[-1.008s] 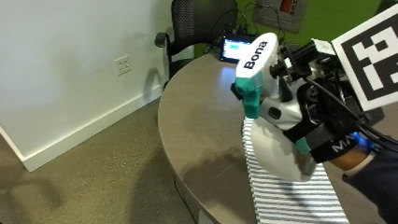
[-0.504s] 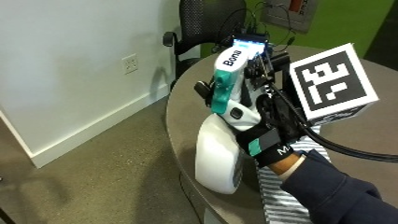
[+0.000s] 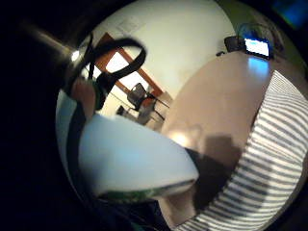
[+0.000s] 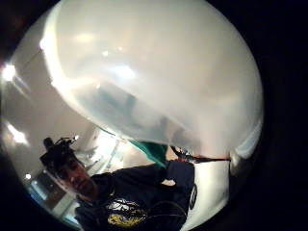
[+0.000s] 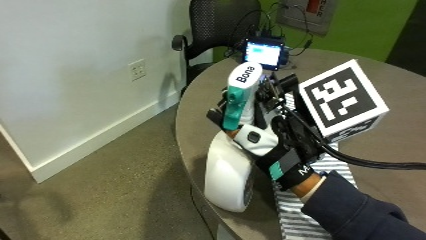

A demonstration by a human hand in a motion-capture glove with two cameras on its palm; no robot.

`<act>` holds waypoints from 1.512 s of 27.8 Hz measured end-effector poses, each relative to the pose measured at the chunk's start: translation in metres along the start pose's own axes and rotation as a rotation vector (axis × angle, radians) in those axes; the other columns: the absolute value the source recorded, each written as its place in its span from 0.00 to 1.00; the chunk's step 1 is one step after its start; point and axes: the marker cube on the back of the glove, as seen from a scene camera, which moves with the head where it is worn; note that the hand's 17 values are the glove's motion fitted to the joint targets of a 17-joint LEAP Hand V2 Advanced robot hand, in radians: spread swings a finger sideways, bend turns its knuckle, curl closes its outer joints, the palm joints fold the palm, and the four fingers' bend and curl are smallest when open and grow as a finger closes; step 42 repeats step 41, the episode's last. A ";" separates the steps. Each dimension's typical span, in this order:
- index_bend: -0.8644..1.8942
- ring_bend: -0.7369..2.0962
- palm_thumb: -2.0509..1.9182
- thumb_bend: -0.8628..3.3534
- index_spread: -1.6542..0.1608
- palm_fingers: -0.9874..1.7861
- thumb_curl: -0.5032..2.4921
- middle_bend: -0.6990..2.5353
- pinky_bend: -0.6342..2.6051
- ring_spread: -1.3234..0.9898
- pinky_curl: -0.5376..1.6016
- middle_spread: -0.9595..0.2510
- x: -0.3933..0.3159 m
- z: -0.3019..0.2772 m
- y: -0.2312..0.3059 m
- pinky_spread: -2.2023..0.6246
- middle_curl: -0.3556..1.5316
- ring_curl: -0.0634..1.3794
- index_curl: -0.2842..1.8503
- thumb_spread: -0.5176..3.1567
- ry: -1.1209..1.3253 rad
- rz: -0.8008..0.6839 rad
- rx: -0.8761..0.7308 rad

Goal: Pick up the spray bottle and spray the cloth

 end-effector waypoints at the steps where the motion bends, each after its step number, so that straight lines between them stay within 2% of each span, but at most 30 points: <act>1: 0.35 0.48 0.75 0.20 0.75 0.71 0.34 0.36 0.35 0.48 0.43 0.66 0.001 0.002 0.002 0.69 0.46 0.35 0.34 0.43 0.009 0.009 -0.032; 4: 0.35 0.44 0.74 0.20 0.74 0.60 0.34 0.35 0.34 0.49 0.44 0.67 0.000 0.003 0.010 0.74 0.46 0.35 0.34 0.44 0.043 0.029 -0.100; 9: 0.35 0.41 0.73 0.20 0.73 0.55 0.33 0.32 0.35 0.50 0.43 0.70 -0.002 -0.008 0.021 0.78 0.44 0.32 0.31 0.45 0.144 0.023 -0.132; 15: 0.35 0.40 0.72 0.20 0.73 0.56 0.33 0.31 0.35 0.51 0.42 0.71 -0.017 -0.022 0.035 0.81 0.42 0.29 0.29 0.45 0.178 0.003 -0.128; 30: 0.36 0.41 0.73 0.20 0.72 0.64 0.33 0.31 0.30 0.51 0.40 0.72 -0.098 -0.090 0.113 0.81 0.42 0.30 0.28 0.46 0.201 0.116 0.035; 42: 0.35 0.42 0.72 0.20 0.73 0.70 0.33 0.32 0.28 0.50 0.40 0.71 -0.101 -0.091 0.115 0.80 0.42 0.31 0.27 0.45 0.197 0.116 0.039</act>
